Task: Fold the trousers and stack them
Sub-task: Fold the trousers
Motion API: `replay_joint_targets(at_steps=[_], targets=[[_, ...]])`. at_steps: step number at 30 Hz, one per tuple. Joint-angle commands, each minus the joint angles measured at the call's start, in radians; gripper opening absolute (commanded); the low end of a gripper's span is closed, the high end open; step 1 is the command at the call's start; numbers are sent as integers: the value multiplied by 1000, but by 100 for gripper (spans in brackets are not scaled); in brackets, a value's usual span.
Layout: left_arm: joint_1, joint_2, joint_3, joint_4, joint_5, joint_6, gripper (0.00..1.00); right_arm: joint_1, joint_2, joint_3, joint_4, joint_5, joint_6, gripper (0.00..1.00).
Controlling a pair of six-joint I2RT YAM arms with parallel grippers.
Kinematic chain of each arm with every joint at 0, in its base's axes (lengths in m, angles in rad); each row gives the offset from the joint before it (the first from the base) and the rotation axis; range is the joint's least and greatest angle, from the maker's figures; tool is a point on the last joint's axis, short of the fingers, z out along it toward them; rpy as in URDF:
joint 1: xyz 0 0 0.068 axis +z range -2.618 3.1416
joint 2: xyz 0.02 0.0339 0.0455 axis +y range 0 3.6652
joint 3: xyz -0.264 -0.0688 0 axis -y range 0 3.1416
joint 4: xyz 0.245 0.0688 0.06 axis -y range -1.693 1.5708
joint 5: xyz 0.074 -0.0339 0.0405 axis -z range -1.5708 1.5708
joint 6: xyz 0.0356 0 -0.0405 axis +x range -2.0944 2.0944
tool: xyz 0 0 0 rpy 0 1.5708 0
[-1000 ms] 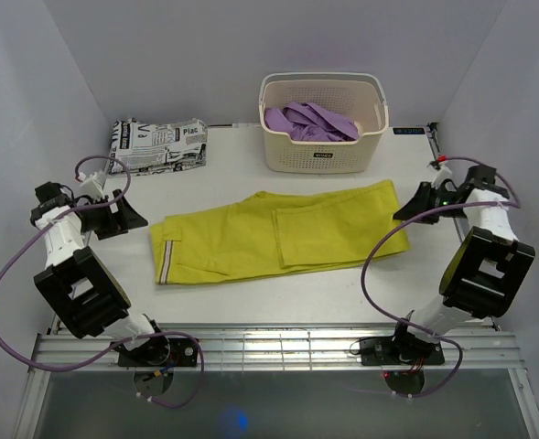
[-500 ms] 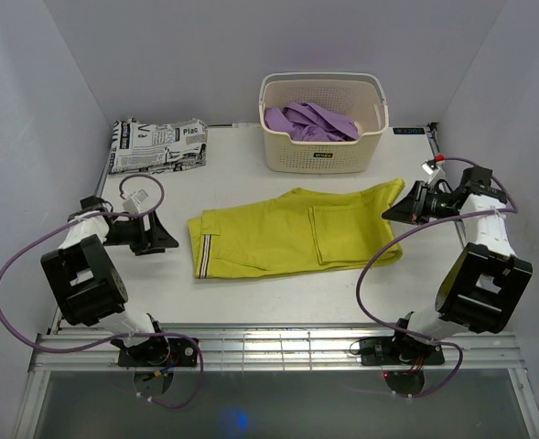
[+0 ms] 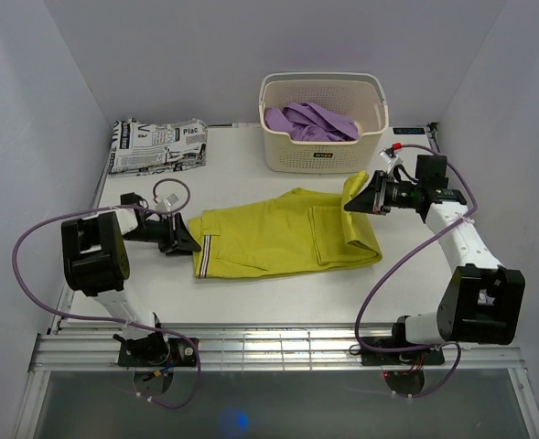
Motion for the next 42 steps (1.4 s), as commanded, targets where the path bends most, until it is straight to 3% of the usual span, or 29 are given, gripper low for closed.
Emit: replay_joint_targets(at_steps=[1, 4, 5, 8, 9, 19, 28, 42], targets=[[-30, 39, 37, 68, -31, -52, 50, 57, -1, 1, 197, -5, 163, 8], [-42, 65, 44, 75, -11, -67, 38, 152, 28, 11, 304, 14, 249, 8], [-48, 81, 45, 75, -2, -70, 25, 193, 41, 37, 332, 30, 261, 8], [-65, 104, 41, 73, -10, -81, 3, 268, 95, 85, 402, 53, 313, 8], [-68, 105, 39, 75, -17, -81, 0, 285, 118, 93, 421, 60, 331, 8], [-78, 105, 19, 82, -36, -95, 0, 505, 285, 197, 679, 118, 516, 8], [-79, 105, 15, 82, -45, -102, 0, 681, 436, 263, 789, 178, 598, 8], [-79, 78, -12, 90, -39, -114, 0, 807, 641, 404, 904, 218, 677, 8]])
